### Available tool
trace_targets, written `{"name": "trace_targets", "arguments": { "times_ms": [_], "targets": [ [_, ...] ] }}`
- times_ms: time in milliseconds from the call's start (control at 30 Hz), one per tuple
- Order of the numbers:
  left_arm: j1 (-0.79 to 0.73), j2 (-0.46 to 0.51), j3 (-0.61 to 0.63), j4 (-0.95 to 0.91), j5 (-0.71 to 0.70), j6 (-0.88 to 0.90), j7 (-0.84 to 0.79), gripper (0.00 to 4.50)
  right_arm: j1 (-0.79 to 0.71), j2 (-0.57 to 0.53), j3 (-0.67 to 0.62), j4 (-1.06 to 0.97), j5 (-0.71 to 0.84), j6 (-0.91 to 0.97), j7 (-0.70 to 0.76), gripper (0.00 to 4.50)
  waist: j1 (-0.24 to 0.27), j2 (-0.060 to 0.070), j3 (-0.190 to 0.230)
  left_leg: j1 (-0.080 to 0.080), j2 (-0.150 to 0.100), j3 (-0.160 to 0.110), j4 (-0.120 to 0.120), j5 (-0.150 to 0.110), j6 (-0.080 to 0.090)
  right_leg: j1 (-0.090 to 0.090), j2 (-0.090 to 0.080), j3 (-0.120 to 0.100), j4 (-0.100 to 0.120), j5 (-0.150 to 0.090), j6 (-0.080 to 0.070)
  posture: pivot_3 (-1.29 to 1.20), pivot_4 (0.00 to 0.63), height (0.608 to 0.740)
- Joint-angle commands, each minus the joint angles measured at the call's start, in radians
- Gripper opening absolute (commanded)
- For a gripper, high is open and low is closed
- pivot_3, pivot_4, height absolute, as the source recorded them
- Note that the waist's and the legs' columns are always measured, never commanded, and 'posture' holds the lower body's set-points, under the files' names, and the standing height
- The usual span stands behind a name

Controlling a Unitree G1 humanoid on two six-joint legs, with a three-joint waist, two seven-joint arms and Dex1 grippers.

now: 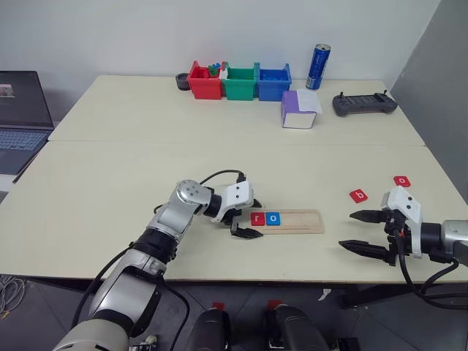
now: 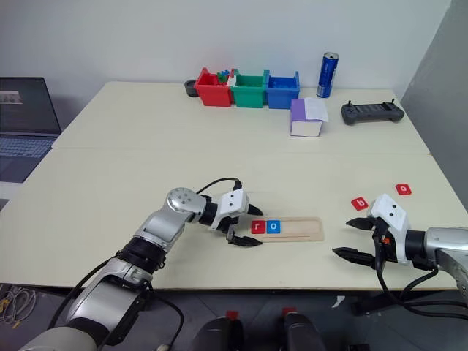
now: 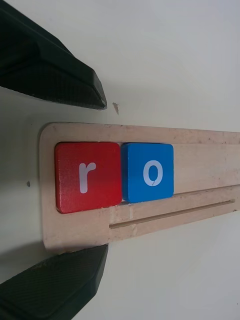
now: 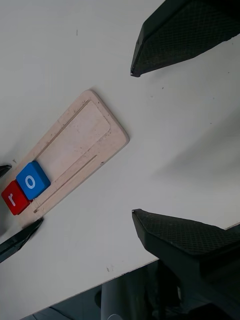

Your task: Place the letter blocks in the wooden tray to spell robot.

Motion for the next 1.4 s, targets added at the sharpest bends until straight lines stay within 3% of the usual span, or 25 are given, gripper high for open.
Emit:
{"name": "trace_targets", "arguments": {
  "times_ms": [33,233,433,733,967,1400],
  "targets": [
    [-0.007,0.034,0.026,-0.082,-0.021,-0.003,-0.012,4.48,0.015,-0.003,-0.057,0.006,0.010,-0.021,0.004,4.50,0.000,0.000,0.000,0.000,0.000,0.000,0.000,0.000,0.000,0.000,0.000,0.000,0.000,0.000,0.000,0.00,0.150,0.740],
    [-0.009,0.121,0.106,-0.197,-0.105,0.070,-0.042,4.48,0.020,-0.005,-0.154,0.031,0.040,-0.017,0.011,4.50,-0.001,0.000,0.000,0.000,0.000,0.000,0.000,0.000,0.000,0.000,0.000,0.000,0.000,0.000,0.000,0.00,0.150,0.740],
    [0.038,0.280,0.234,-0.261,-0.222,0.099,-0.116,4.48,0.032,-0.021,-0.235,0.061,0.045,-0.013,0.010,4.50,-0.003,0.000,0.000,0.001,0.000,0.000,0.000,0.000,0.000,0.000,0.000,0.000,0.001,0.000,0.000,0.00,0.150,0.740],
    [0.220,0.471,0.482,-0.330,-0.453,0.186,-0.214,4.48,0.047,-0.047,-0.319,0.146,0.031,-0.047,0.033,4.50,-0.001,0.000,0.000,0.001,0.001,0.000,0.000,0.000,0.000,0.000,0.000,0.000,0.000,0.000,0.000,0.00,0.150,0.740],
    [0.293,0.526,0.505,-0.383,-0.489,0.226,-0.218,4.48,0.004,-0.087,-0.298,0.268,-0.005,-0.097,0.065,4.50,0.001,0.000,0.000,0.001,0.000,0.001,0.000,0.000,0.000,0.000,0.000,0.000,0.000,0.000,0.000,0.00,0.150,0.740],
    [0.332,0.539,0.519,-0.418,-0.512,0.241,-0.195,4.48,-0.074,-0.010,-0.228,0.375,-0.111,-0.175,-0.073,4.50,-0.001,0.001,0.000,0.001,0.001,0.001,0.000,0.000,0.000,0.000,0.000,0.001,0.000,0.000,0.000,0.00,0.150,0.740]
  ]
}}
